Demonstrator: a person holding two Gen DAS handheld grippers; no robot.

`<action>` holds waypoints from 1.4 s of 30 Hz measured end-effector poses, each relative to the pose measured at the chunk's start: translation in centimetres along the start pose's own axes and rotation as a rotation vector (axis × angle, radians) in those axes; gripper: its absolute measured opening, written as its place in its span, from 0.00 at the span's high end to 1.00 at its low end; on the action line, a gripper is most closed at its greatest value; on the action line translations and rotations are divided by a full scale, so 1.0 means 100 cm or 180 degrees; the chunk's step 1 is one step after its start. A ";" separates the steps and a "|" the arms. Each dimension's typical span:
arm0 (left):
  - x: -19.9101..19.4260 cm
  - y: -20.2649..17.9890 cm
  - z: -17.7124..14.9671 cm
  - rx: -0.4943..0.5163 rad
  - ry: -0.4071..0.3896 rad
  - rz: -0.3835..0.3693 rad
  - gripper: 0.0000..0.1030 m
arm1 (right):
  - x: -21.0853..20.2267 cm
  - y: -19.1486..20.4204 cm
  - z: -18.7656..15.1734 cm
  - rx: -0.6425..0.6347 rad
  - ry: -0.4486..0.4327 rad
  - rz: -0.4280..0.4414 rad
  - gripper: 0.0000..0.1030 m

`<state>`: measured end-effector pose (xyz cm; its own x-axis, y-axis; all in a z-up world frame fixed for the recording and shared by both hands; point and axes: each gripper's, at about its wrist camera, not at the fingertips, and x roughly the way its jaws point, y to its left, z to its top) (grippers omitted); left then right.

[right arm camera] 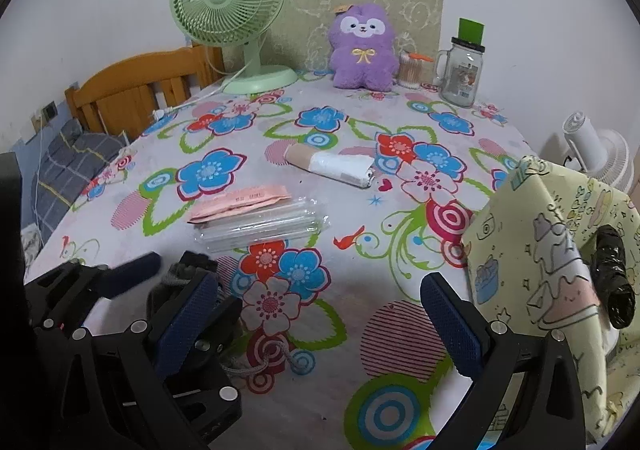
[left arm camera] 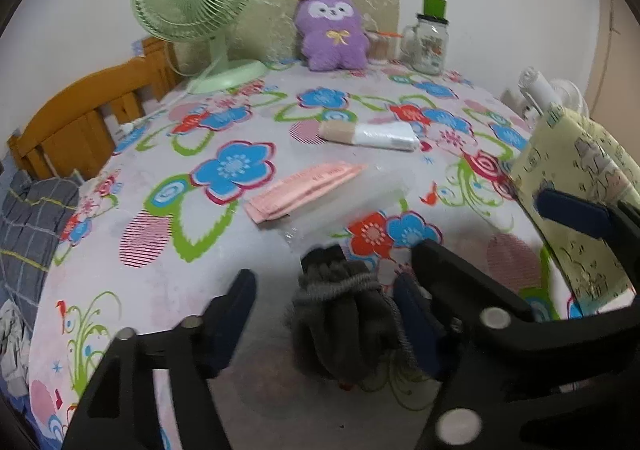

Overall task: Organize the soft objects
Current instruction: 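Move left tool to the grey glove while right tool approaches the clear plastic tube, then close left tool on the grey glove while right tool grasps the clear plastic tube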

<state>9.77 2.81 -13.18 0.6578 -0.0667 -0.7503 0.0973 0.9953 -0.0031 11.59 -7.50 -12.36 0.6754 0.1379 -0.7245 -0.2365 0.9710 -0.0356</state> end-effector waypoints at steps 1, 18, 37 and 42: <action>0.002 -0.001 0.000 0.0028 0.0037 -0.0039 0.46 | 0.001 0.000 0.001 0.0000 0.0006 0.0006 0.00; -0.002 0.011 0.008 0.0130 0.0002 -0.0002 0.56 | 0.009 0.017 0.018 0.0012 -0.0005 0.0182 0.00; 0.024 0.051 0.020 0.0043 0.0046 0.0247 0.55 | 0.059 0.032 0.037 0.0001 0.0267 0.0279 0.00; 0.028 0.051 0.020 0.0068 0.0059 0.0228 0.54 | 0.073 0.032 0.037 0.0062 0.0373 0.0382 0.00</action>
<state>13.60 7.59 -14.04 0.6497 0.0063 -0.7602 0.0664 0.9957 0.0650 18.37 -2.62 -15.26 0.5567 0.2303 -0.7982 -0.2961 0.9527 0.0685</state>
